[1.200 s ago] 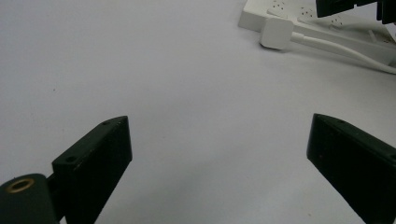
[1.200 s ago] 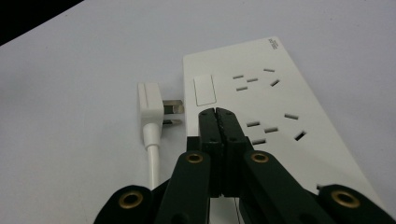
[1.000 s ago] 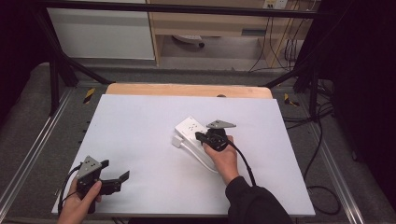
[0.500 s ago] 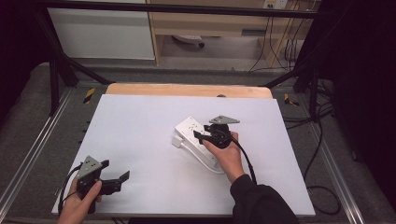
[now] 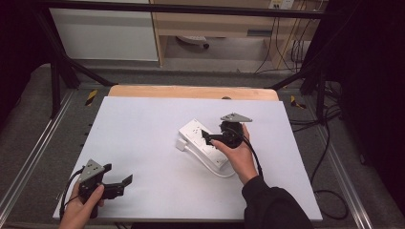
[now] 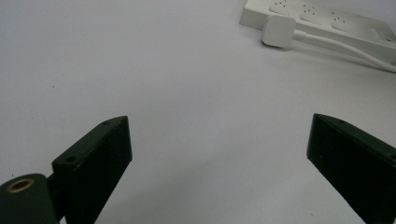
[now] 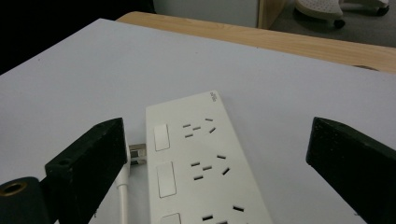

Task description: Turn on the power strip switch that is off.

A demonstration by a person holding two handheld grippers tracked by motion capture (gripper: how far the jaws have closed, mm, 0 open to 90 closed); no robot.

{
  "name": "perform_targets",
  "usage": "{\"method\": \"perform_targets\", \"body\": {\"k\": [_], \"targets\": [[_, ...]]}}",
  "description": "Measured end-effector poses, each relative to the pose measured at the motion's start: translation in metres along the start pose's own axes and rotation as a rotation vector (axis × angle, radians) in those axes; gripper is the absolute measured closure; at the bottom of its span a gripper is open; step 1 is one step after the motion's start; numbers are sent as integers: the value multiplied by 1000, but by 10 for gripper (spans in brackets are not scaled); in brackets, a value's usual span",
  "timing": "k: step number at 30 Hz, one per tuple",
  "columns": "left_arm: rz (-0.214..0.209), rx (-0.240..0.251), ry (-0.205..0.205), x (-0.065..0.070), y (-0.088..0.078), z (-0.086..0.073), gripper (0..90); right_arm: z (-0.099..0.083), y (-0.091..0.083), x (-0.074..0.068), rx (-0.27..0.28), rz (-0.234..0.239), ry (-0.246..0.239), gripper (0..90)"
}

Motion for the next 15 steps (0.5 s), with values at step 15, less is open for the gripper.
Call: {"method": "perform_targets", "body": {"k": [15], "targets": [[5, 1, -8, -1, 0, 0, 65, 22, -24, 17, 54, 4, 12, 41]]}}
Point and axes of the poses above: each handheld gripper's, and its own axes: y roughly forward along the jaws, z roughly out of its top, x roughly to its right, the point moved 9 cm from there along y, roughly forward along the jaws, and after that the axes turned 14 degrees about x, right-handed, at the moved point
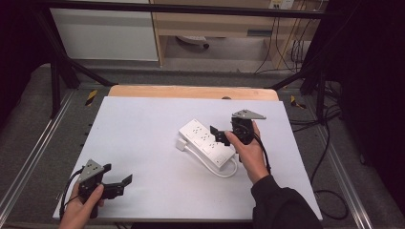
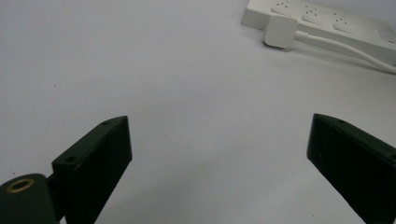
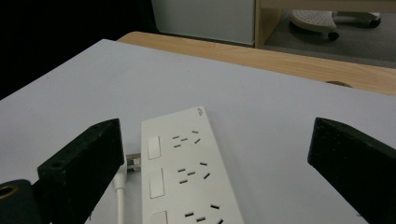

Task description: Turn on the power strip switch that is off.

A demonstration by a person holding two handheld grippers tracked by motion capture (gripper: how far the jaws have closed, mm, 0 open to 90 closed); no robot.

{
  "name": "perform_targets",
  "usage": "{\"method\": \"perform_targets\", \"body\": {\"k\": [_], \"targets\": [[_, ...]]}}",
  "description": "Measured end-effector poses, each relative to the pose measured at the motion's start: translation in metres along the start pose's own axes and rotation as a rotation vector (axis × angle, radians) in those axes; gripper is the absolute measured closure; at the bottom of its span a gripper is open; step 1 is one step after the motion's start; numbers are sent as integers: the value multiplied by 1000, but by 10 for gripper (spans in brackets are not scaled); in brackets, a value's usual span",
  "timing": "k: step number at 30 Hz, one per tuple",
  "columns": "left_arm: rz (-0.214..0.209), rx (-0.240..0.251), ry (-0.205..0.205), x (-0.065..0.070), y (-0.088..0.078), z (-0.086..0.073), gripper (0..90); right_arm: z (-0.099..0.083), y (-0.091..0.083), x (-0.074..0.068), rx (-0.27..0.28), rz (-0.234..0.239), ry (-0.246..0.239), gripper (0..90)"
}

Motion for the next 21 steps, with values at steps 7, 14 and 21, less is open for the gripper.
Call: {"method": "perform_targets", "body": {"k": [7, 14, 21], "targets": [[1, -1, 2, 0, 0, 0, 65, 9, -16, 11, 18, 0, 11, 46], [2, -2, 2, -1, 0, 0, 65, 16, -36, 25, 37, -3, 25, 48], [4, -3, 3, -1, 0, -1, 65, 17, -59, 40, 53, -15, 46, 44]]}}
Point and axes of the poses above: each handheld gripper's, and its own axes: y roughly forward along the jaws, z roughly out of its top, x roughly to its right, the point moved 9 cm from there along y, roughly forward along the jaws, and after that the axes turned 14 degrees about x, right-handed, at the moved point
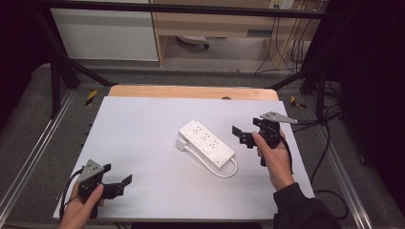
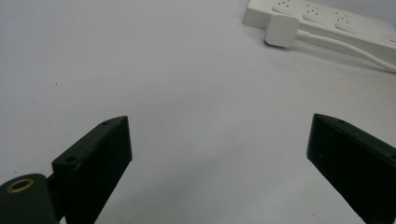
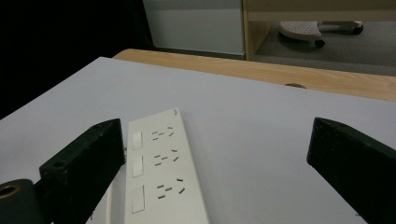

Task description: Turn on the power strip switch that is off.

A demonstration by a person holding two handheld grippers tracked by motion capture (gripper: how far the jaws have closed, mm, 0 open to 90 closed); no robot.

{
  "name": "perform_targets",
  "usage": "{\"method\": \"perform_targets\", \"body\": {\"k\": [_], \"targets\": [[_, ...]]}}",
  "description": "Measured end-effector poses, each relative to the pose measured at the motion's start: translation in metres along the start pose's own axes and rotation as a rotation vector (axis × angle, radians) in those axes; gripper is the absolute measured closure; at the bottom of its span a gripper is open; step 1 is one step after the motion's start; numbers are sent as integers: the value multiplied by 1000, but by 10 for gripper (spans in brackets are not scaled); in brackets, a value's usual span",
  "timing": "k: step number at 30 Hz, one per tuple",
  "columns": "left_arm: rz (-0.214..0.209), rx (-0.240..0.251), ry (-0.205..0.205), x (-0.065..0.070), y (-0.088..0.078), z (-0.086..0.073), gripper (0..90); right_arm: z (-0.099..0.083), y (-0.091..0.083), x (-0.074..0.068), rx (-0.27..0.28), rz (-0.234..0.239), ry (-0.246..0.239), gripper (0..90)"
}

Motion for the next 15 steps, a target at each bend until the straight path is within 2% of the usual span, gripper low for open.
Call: {"method": "perform_targets", "body": {"k": [7, 15], "targets": [[0, 1, -1, 0, 0, 0, 65, -2, -22, 15, 20, -20, 17, 41], [1, 0, 0, 0, 0, 0, 65, -11, -53, 35, 37, -64, 26, 39]]}}
Point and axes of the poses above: each handheld gripper's, and its own axes: y roughly forward along the jaws, z roughly out of its top, x roughly to its right, the point moved 9 cm from there along y, roughly forward along the jaws, and after that the axes turned 14 degrees about x, right-handed, at the moved point
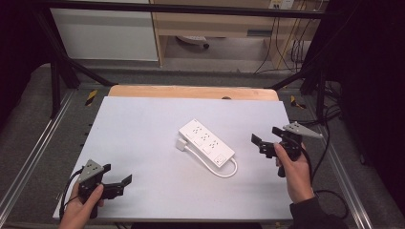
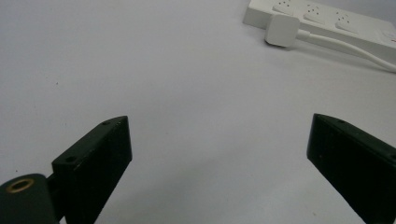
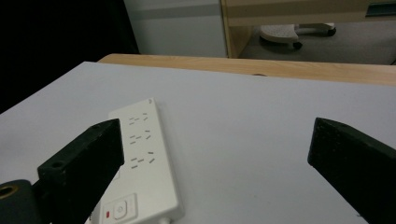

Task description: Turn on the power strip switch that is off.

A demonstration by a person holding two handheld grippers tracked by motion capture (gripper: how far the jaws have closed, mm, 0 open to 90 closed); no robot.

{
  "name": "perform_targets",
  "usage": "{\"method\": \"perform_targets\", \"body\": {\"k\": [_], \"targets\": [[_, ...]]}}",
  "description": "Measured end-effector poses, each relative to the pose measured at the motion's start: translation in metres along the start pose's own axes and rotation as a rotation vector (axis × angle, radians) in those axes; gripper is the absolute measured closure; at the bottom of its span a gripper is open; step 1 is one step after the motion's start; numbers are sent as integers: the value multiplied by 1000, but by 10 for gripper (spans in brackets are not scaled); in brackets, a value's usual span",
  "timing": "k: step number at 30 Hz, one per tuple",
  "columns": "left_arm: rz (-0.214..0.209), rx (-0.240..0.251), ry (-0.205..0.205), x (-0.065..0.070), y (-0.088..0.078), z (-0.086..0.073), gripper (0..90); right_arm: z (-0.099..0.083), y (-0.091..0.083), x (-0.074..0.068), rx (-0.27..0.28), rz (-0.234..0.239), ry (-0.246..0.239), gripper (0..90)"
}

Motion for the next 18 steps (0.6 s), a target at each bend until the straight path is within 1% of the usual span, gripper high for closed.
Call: {"method": "perform_targets", "body": {"k": [5, 9, 18], "targets": [[0, 1, -2, 0, 0, 0, 65, -9, -17, 12, 6, -28, 3, 37], [2, 0, -2, 0, 0, 0, 65, -15, -28, 21, 18, -48, 15, 37], [3, 2, -5, 0, -1, 0, 65, -34, -44, 34, 21, -78, 14, 38]]}}
Point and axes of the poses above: each handheld gripper's, and its own axes: y roughly forward along the jaws, z roughly out of its top, x roughly to its right, the point moved 9 cm from there along y, roughly forward along the jaws, and after that the axes turned 14 degrees about x, right-handed, at the moved point
